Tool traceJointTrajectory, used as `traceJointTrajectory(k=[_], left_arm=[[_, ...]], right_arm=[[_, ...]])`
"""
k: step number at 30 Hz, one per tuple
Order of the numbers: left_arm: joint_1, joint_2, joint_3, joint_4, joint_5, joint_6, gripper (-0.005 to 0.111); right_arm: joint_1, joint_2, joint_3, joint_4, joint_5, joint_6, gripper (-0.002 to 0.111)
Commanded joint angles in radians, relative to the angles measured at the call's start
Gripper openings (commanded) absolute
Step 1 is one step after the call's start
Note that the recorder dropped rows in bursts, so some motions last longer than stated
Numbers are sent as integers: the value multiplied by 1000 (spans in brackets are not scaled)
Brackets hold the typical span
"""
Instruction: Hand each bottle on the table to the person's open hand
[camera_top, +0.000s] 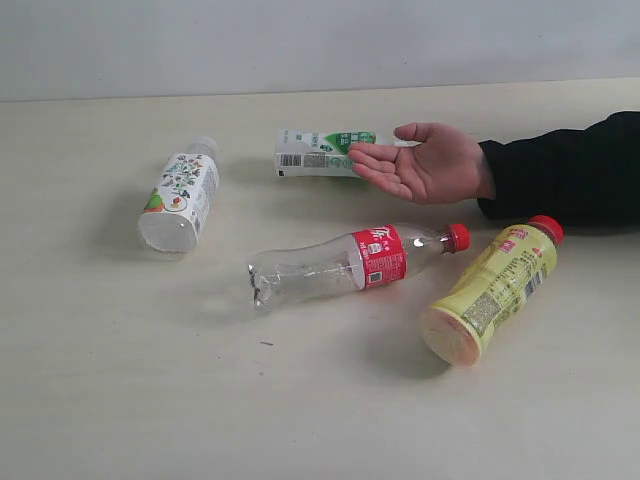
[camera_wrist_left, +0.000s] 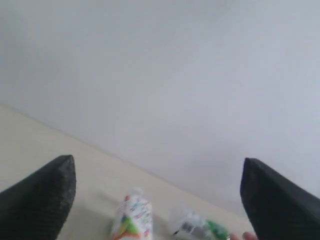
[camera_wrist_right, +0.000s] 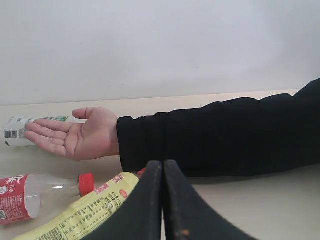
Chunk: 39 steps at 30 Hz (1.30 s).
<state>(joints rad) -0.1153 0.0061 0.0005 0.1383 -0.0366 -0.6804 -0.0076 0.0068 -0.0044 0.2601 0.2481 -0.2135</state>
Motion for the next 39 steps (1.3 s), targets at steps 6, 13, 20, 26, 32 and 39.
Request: traceJointTrajectory(k=[6,13,20,26,32,39], left_arm=[[-3,-6,0,-11,-495,-84,85],[-3,-6,0,43,-812,-53,85],[-3,-6,0,339,-711,-58,85],[-3,-6,0,349,-725,-60,85],[-2,-6,-39,121,-700,-25,85],[-1,250,-382,-54,-416,90,85]], right_arm=[[3,-7,4,-1,-3,1,0],[3,-7,4,-1,-3,1,0],[3,-7,4,-1,-3,1,0],[3,-7,4,-1,-3,1,0],[3,-7,4,-1,-3,1,0],[3,-7,4,-1,-3,1,0]])
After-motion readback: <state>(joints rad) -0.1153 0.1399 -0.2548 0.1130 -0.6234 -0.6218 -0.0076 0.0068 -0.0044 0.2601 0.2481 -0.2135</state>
